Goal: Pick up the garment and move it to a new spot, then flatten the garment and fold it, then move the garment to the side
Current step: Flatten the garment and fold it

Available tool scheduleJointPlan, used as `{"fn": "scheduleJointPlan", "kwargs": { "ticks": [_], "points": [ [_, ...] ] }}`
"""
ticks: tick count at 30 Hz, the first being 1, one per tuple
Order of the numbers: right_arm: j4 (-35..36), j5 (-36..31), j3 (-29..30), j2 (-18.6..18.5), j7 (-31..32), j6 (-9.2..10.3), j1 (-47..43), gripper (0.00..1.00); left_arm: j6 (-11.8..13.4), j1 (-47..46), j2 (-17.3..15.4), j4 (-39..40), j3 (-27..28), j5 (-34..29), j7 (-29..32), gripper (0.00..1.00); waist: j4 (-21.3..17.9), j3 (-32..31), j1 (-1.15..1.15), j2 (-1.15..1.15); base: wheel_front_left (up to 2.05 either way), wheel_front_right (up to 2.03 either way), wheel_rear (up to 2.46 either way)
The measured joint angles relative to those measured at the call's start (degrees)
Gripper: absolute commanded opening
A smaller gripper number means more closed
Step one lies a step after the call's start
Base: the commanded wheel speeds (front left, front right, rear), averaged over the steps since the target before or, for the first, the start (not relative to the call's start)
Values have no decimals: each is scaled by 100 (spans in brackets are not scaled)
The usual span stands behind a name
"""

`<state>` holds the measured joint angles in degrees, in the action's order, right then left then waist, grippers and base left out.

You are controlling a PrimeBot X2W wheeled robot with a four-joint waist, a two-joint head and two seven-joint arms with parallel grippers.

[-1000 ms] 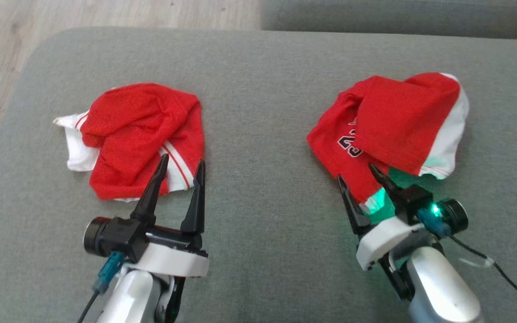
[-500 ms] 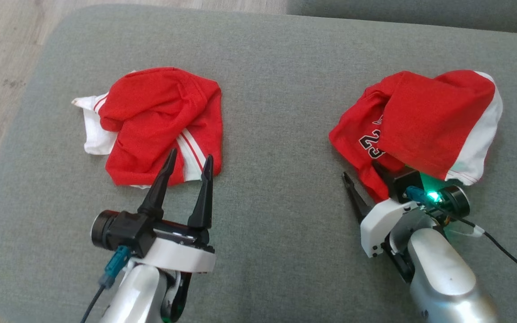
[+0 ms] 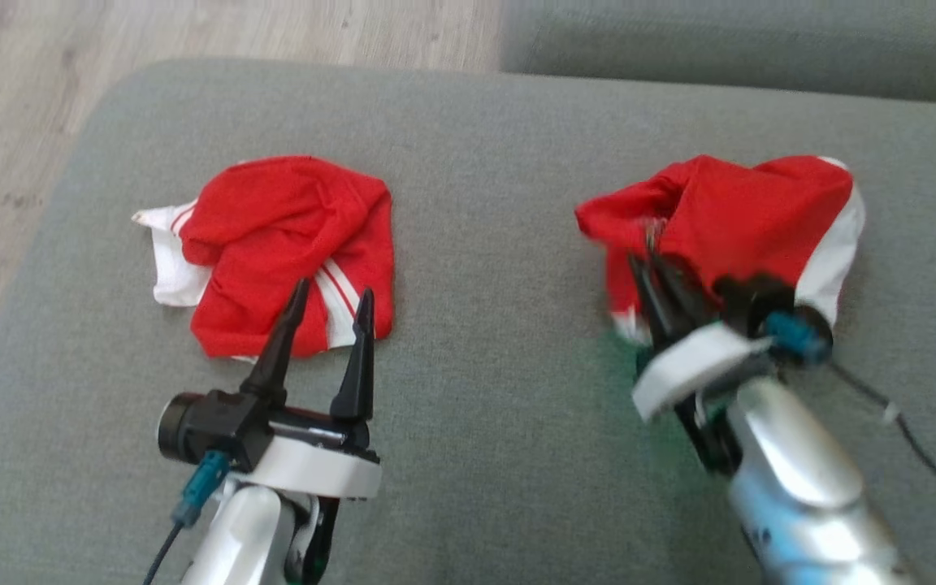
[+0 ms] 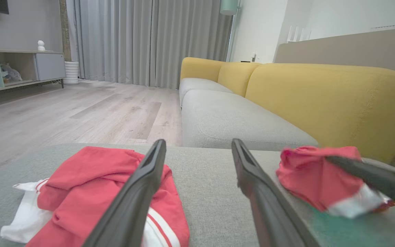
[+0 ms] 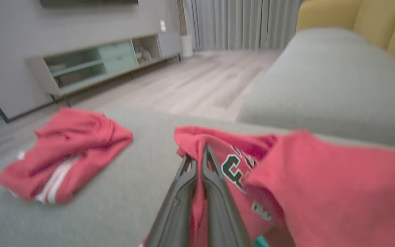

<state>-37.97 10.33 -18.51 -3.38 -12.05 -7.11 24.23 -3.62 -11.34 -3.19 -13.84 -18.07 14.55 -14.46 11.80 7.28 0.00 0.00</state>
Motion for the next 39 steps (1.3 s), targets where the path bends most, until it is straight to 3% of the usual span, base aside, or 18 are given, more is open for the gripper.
{"fn": "scheduleJointPlan", "kwargs": {
  "ticks": [5, 11, 14, 17, 24, 29, 32, 37, 38, 39],
  "points": [
    [578, 523, -60, -3, -178, 0, 672, 0, -45, 180, 7, -32, 12, -48, 0, 100, -41, -251, 0, 0, 0, 0, 0],
    [1647, 1254, 315, -9, -224, 1, 1504, 0, -46, 364, 8, -54, 86, -48, 0, 100, -34, -530, 0, 0, 0, 0, 0],
    [2192, 1238, 667, -12, -266, 1, 1904, 0, -44, 424, 8, -18, 166, -48, 0, 100, -51, -599, -1, 0, 0, 0, 0],
    [2213, 1173, 905, -9, -267, 1, 2035, 0, -41, 512, 8, 19, 232, -48, 0, 100, -121, -638, -1, 0, 0, 0, 0],
    [1492, 803, 1664, -8, 15, 1, 809, 0, -43, 576, 10, 125, 258, -48, 1, 100, -291, -534, 0, 0, 0, 0, 0],
    [1170, 110, 2637, 23, 423, 1, -395, 0, -45, 536, 15, 137, 227, -48, 0, 100, -423, -337, 0, 0, 0, 0, 0],
    [1141, -301, 3116, 25, 673, 1, -627, 0, -46, 449, 20, 137, 221, -49, 0, 100, -517, -238, 0, 0, 0, 0, 0],
    [1104, -561, 3435, 75, 926, 1, -647, 0, -47, 332, 23, 134, 212, -49, 0, 100, -685, -162, 0, 0, 0, 0, 0],
    [1094, -700, 3522, 83, 928, 1, -659, 42, -48, 321, 23, 133, 204, -49, 0, 100, -715, -155, 0, 0, 0, 0, 0],
    [1057, -801, 3593, 81, 929, 1, -669, 100, -49, 313, 23, 129, 191, -49, 0, 100, -741, -151, 1, 0, 0, 0, 0]
  ]
}}
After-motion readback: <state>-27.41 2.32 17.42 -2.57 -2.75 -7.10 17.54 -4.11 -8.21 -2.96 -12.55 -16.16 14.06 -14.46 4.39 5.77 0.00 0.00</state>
